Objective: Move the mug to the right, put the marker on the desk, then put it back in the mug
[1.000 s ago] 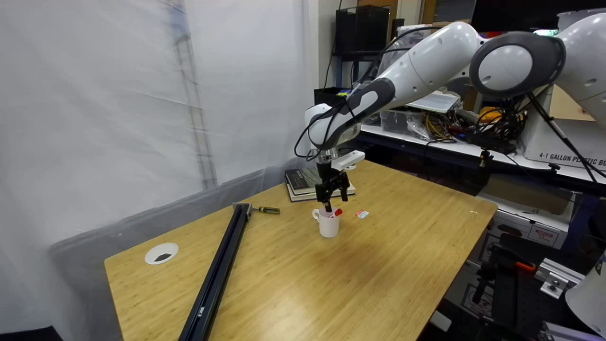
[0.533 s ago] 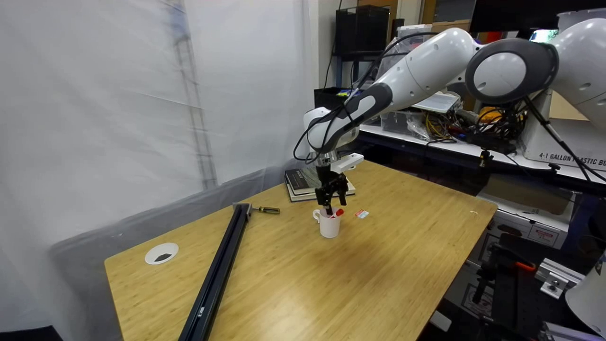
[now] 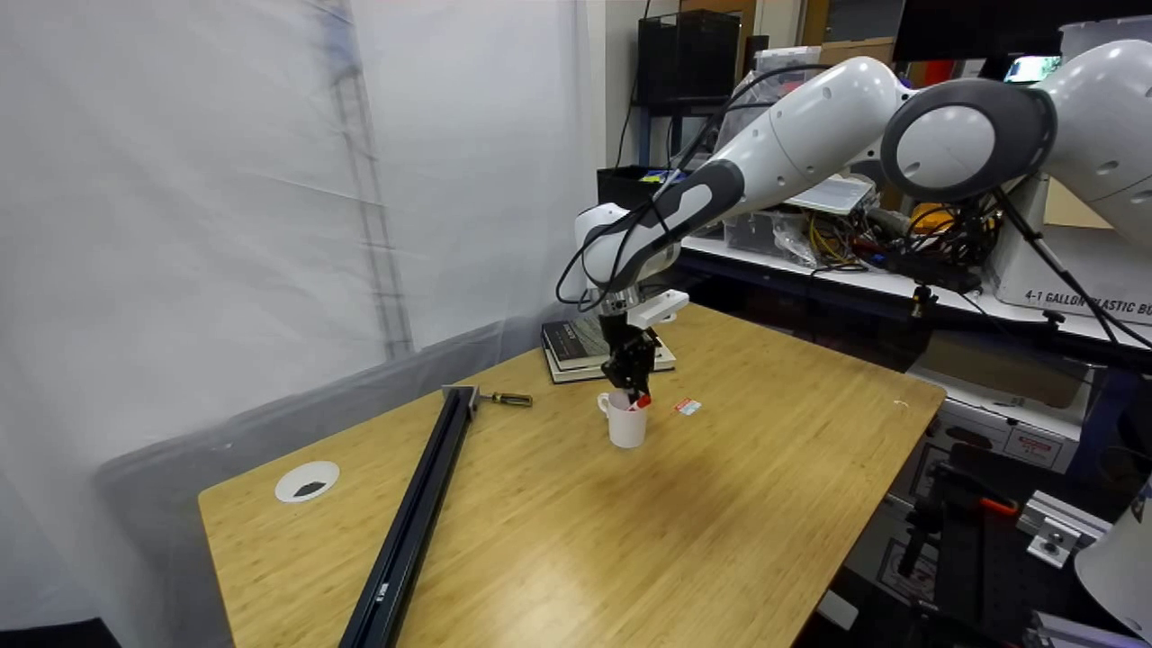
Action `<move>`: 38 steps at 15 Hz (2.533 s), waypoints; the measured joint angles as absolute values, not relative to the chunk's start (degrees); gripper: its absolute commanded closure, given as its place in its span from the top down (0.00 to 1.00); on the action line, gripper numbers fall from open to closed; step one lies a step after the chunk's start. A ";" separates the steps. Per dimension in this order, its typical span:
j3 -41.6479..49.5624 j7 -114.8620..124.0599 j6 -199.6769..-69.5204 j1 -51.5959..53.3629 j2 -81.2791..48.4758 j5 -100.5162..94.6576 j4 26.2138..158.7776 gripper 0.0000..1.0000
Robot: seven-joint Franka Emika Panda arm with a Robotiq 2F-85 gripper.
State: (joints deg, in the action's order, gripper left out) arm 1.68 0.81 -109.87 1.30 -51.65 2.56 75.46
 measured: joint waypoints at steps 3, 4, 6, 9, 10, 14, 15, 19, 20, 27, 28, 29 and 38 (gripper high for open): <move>1.68 0.80 -109.76 1.30 -51.65 2.52 75.27 0.00; 1.68 0.81 -109.71 1.30 -51.66 2.51 75.21 0.00; 1.68 0.82 -109.45 1.30 -51.66 2.51 75.06 0.01; 1.68 1.26 -107.40 1.32 -51.50 2.51 73.84 0.01; 1.68 1.48 -106.24 1.36 -51.27 2.51 73.21 0.01; 1.62 2.60 -100.76 2.01 -48.07 2.51 71.62 0.01; 1.61 2.86 -99.61 2.22 -46.84 2.51 71.58 0.01; 1.61 3.68 -96.33 2.65 -42.99 2.50 72.01 0.01; 1.64 3.88 -96.13 2.59 -42.20 2.50 72.47 0.01; 2.28 5.39 -96.26 1.07 -37.61 2.51 78.57 0.01; 2.37 5.58 -96.29 0.81 -37.04 2.53 79.65 0.01; 2.47 5.77 -96.32 0.55 -36.41 2.55 80.83 0.01; 3.68 6.10 -102.76 -4.00 -34.85 4.12 89.19 0.01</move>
State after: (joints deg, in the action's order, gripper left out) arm 3.68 6.10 -102.76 -4.00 -34.85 4.12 89.19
